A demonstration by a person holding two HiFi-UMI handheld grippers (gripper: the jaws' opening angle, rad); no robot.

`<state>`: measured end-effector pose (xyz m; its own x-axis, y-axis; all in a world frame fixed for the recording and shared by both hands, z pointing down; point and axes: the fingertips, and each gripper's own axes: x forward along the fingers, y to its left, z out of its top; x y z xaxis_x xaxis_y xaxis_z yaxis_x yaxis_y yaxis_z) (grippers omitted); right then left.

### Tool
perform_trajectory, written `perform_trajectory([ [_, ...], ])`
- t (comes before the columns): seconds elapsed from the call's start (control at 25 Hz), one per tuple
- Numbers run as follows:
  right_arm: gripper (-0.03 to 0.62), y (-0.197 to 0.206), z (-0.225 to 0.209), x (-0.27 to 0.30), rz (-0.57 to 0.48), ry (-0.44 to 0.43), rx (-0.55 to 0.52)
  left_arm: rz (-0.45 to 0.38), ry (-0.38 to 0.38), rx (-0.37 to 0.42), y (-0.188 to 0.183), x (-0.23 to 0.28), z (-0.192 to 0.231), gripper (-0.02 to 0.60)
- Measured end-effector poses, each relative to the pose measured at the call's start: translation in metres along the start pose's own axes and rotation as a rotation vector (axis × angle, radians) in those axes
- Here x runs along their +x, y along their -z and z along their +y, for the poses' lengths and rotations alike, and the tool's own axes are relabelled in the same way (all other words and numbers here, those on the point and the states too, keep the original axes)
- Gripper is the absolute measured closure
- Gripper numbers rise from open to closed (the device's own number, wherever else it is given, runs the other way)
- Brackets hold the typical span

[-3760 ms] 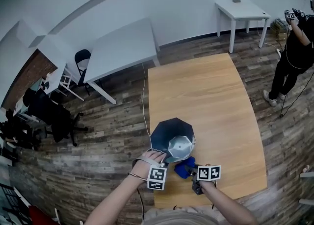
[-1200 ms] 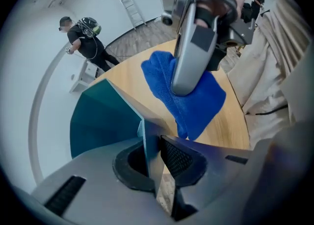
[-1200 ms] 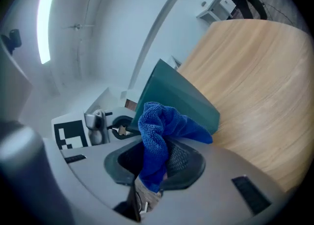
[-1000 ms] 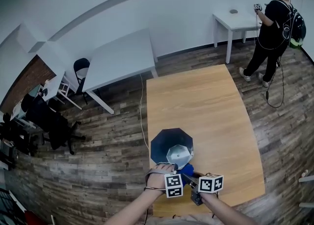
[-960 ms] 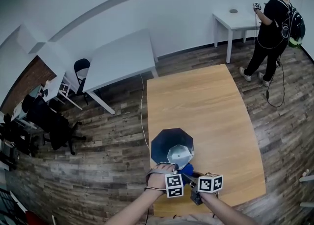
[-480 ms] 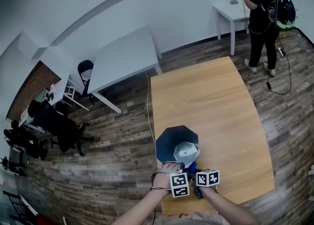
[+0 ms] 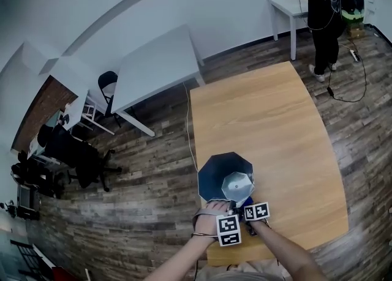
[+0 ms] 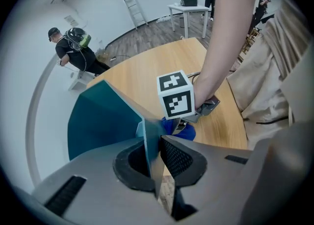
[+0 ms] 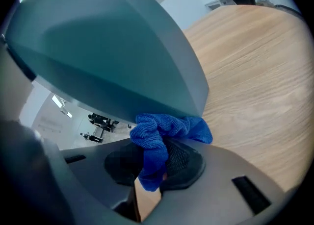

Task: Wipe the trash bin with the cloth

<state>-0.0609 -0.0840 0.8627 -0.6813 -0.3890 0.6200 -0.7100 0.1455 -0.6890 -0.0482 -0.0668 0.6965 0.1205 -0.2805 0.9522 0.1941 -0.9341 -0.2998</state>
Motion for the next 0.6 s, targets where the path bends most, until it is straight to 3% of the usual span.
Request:
perform_trajectory([
  [0.24, 0.514, 0.009, -0.029, 0.015, 0.014, 0.039, -0.076, 0.007, -0.032, 0.002, -0.001, 0.006, -0.005, 0.538],
  [0.36, 0.514, 0.008, -0.025, 0.003, 0.024, 0.048, -0.093, -0.014, -0.078, 0.034, -0.002, 0.003, 0.0, 0.537],
  [0.44, 0.514, 0.008, -0.022, -0.012, 0.03, 0.058, -0.136, -0.056, -0.129, 0.035, -0.002, -0.003, 0.003, 0.5],
  [0.6, 0.514, -0.002, -0.011, -0.055, -0.017, 0.06, -0.221, -0.188, -0.211, -0.093, 0.003, -0.03, 0.008, 0.443],
])
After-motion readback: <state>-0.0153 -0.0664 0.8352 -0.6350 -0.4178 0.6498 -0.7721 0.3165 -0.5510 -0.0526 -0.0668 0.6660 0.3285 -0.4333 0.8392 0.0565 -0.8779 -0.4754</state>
